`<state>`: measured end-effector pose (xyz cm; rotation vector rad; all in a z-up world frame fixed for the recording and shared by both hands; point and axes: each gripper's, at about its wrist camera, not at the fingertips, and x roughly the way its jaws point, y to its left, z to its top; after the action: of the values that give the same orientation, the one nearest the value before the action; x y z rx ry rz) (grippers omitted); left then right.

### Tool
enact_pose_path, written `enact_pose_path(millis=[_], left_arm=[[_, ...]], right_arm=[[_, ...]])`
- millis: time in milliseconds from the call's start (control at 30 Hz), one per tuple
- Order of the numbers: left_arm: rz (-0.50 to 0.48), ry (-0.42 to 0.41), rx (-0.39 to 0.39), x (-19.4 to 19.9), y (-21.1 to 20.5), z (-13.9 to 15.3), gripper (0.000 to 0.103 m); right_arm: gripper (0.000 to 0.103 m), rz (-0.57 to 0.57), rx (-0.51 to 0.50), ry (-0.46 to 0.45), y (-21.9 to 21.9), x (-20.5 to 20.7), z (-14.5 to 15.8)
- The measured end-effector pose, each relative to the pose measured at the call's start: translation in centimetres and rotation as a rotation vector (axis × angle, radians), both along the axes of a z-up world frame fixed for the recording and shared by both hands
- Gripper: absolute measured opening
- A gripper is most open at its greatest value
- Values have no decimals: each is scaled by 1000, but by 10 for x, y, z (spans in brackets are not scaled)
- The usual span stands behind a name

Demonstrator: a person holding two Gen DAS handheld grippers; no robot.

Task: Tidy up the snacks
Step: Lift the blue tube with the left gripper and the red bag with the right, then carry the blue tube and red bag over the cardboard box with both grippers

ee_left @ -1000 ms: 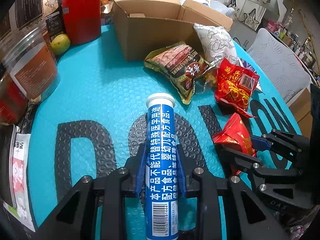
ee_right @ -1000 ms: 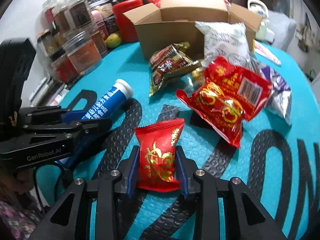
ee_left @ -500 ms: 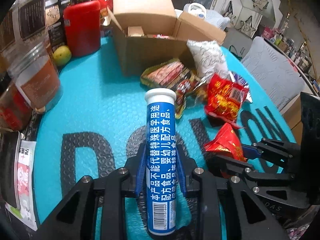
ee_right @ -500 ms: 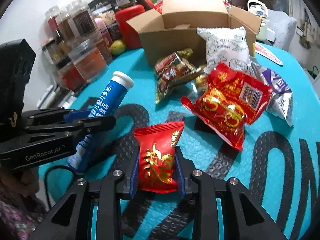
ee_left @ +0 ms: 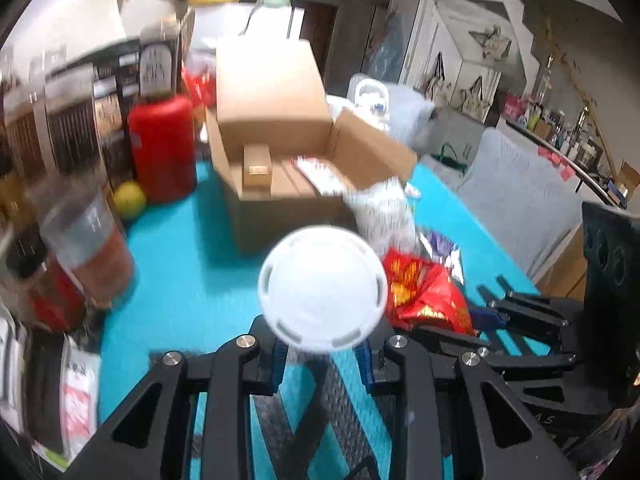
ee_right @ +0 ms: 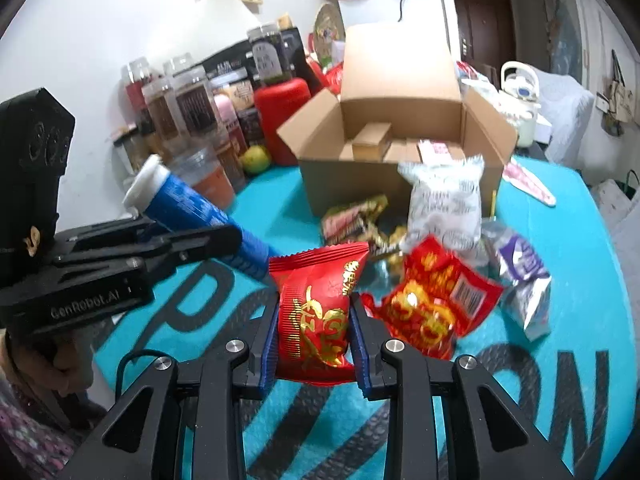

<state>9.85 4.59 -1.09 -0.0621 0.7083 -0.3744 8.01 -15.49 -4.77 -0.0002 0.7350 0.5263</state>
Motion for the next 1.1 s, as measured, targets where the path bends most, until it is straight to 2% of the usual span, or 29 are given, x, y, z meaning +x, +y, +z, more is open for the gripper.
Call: enact_pose_path(millis=[300,533,833,1100], left_arm=[[26,-153,-24,15,4,48,28],[34,-211,-69,40,8,74,28],[44,-270,-58,76,-1,93,28],[63,-292,-73,127,-9,105,28]], right_arm=[[31,-12,-19,-125,-4,15,38],[31,-26,-28,-184,-6,40,65],[31,-73,-27,-250,-15,80,91],[31,-113,-12,-282,-24,129,110]])
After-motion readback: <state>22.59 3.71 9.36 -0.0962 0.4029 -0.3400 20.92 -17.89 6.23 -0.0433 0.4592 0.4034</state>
